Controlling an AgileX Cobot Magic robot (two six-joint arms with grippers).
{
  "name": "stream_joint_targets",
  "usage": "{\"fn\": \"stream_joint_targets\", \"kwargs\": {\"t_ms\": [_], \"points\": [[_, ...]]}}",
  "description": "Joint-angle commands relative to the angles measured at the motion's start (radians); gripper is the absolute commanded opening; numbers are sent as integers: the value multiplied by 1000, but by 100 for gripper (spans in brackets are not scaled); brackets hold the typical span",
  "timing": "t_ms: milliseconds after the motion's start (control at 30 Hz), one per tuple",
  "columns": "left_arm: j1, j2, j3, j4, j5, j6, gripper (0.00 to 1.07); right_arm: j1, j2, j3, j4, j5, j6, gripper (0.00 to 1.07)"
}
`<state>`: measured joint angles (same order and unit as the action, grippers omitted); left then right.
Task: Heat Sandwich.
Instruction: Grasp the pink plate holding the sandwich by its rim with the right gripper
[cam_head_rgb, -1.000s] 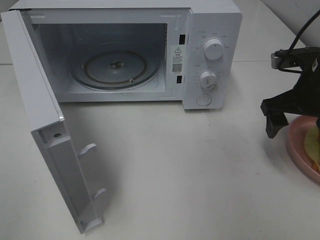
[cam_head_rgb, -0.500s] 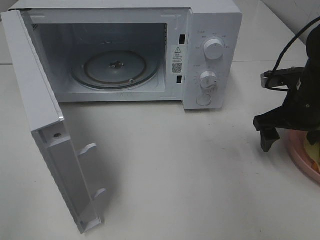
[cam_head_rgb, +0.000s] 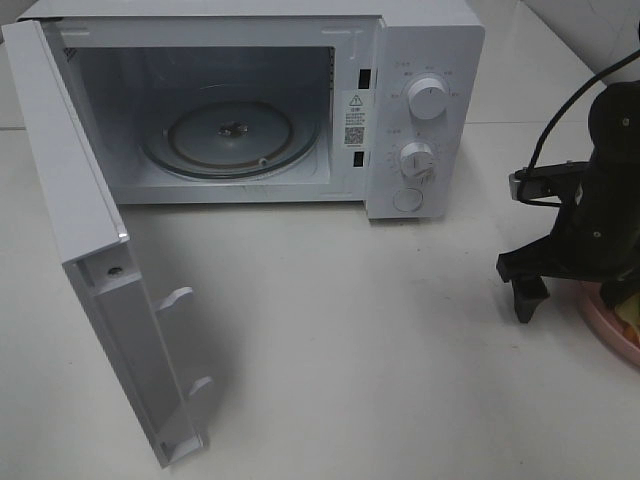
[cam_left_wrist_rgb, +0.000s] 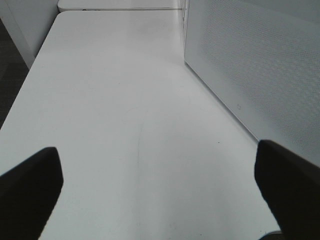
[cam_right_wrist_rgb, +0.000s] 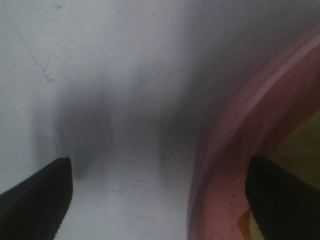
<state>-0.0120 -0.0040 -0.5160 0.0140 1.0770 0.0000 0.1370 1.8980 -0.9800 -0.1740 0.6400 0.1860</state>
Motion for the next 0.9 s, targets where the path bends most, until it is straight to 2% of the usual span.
{"fn": "stream_joint_targets", "kwargs": {"t_ms": [33,233,267,300,333,400,433,467,533,567,600,900], "points": [[2,-19,0,2,-10,0,100,-7,1,-3,-10,-4,-8,88],[2,-19,0,2,-10,0,100,-7,1,-3,-10,-1,-11,77],[2,-19,0,2,-10,0,100,-7,1,-3,-10,4,-11,69],[2,-19,0,2,-10,0,100,-7,1,-3,-10,4,-11,69],[2,-19,0,2,-10,0,100,-7,1,-3,-10,6,-11,64],[2,-19,0,2,-10,0,100,-7,1,-3,-19,9,2,53],[2,-19,0,2,-10,0,100,-7,1,-3,-30,11,12,40],[2,-19,0,2,-10,0,100,-7,1,-3,-30,11,12,40],[2,-19,0,2,-10,0,100,-7,1,-3,-54,11,35,23],[2,-19,0,2,-10,0,100,-7,1,-3,-62,10,41,7],[2,-19,0,2,-10,0,100,-7,1,-3,-62,10,37,0],[2,-19,0,2,-10,0,100,-7,1,-3,-61,8,37,0]]}}
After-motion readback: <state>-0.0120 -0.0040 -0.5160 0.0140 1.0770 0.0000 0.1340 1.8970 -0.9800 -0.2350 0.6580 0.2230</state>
